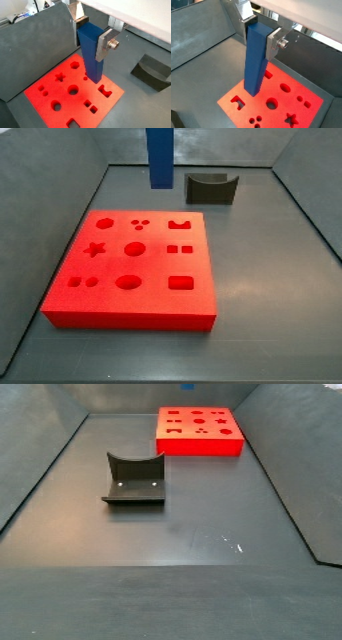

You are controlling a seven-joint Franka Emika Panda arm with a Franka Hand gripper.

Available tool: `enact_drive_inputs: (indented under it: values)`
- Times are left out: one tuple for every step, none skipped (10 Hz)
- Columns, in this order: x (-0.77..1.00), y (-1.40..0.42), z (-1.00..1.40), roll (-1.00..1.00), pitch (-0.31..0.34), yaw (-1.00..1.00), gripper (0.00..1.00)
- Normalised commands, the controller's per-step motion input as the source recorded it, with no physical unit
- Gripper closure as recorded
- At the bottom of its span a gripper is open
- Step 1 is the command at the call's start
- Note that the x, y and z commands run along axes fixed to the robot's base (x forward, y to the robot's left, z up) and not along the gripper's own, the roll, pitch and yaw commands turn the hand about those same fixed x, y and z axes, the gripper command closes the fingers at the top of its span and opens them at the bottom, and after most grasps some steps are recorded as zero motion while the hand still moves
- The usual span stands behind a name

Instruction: Insert the rectangle object.

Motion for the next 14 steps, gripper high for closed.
enact_drive_inputs:
  values:
    - [0.00, -0.29, -0.29, -0.07, -0.066, 0.00, 1.00]
    - [0.06, -0.63, -0.42, -0.20, -0.079, 0.00, 1.00]
    - [0.14, -0.72, -0.41, -0.22, -0.041, -0.01, 1.00]
    - [0.10, -0.86, -0.35, -0.16, -0.070, -0.01, 1.00]
    - [0.11, -0.93, -0.32, -0.13, -0.073, 0.00, 1.00]
    - [0.16, -0.95, -0.30, -0.12, -0.051, 0.00, 1.00]
    - [0.32, -0.79, -0.29, -0.11, -0.016, -0.03, 1.00]
    - [0.13, -0.11, 0.00, 0.00, 0.000, -0.02, 1.00]
    - [0.11, -0.05, -0.21, 0.00, 0.000, 0.00, 1.00]
    - [0.38, -0.26, -0.55, -0.15, -0.070, -0.10, 1.00]
    - [0.33, -0.02, -0.51, -0.08, -0.063, -0.02, 1.00]
    - [0.04, 0.00, -0.29, -0.01, -0.027, 0.00, 1.00]
    - [0.03, 0.04, -0.21, -0.07, -0.010, 0.00, 1.00]
    - [0.00, 0.11, -0.24, -0.05, -0.019, 0.00, 1.00]
